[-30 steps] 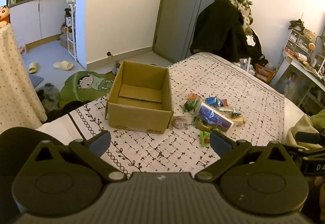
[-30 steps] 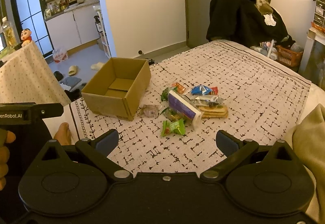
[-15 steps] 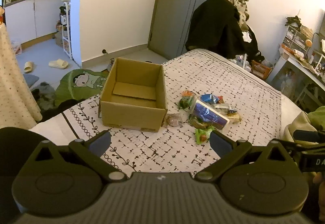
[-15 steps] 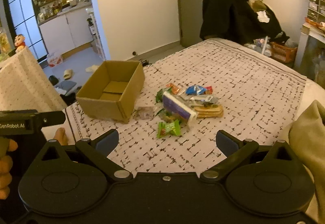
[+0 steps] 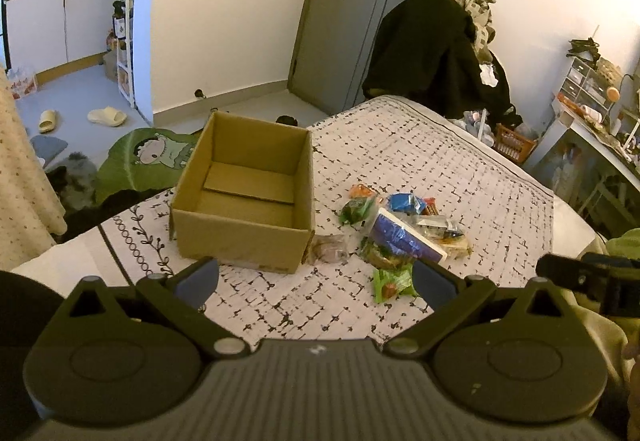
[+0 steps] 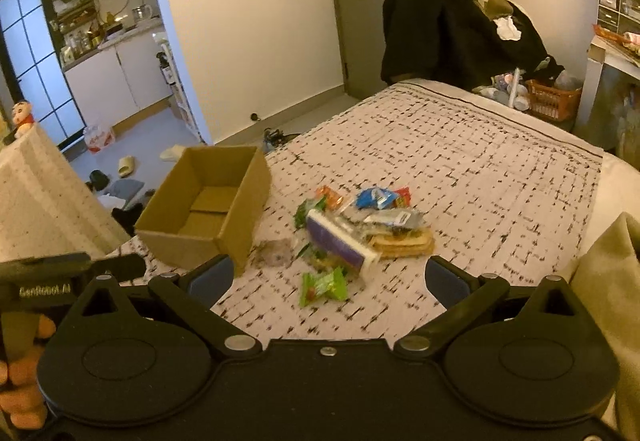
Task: Organize snacks
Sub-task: 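Grasp the green candy pack with the left gripper while the right grasps the white bread packet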
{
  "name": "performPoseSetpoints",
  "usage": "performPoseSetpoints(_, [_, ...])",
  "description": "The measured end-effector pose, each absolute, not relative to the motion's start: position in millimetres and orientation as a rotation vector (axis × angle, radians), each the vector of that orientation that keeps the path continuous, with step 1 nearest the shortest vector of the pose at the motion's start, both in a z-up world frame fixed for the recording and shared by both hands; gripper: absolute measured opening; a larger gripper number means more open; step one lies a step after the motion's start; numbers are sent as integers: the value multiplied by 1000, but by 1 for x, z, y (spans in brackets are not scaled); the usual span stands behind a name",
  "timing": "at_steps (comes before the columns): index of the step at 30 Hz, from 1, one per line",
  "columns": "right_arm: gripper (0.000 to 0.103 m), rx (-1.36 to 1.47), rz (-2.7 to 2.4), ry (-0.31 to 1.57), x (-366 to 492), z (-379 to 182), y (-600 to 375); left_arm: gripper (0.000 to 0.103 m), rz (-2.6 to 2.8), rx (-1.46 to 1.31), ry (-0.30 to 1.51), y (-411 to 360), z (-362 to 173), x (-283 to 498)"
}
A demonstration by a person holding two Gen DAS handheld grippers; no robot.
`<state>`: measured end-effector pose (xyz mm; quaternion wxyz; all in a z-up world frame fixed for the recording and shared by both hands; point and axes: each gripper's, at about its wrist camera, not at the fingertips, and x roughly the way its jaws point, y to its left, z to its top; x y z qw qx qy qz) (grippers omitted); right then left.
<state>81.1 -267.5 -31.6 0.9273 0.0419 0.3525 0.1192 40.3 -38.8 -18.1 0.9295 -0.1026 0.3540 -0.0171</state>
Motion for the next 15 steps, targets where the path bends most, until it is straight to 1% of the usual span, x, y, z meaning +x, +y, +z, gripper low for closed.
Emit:
performPoseSetpoints(2, [103, 96, 234, 720, 92, -30, -271, 100, -36, -215, 733, -41, -21, 46])
performPoseSetpoints(11, [103, 99, 227, 702, 143, -13, -277, 100, -43, -227, 758, -55, -30, 74])
performPoseSetpoints(15, [103, 58, 253, 696, 166, -16, -273, 100, -45, -237, 754, -61, -32, 85])
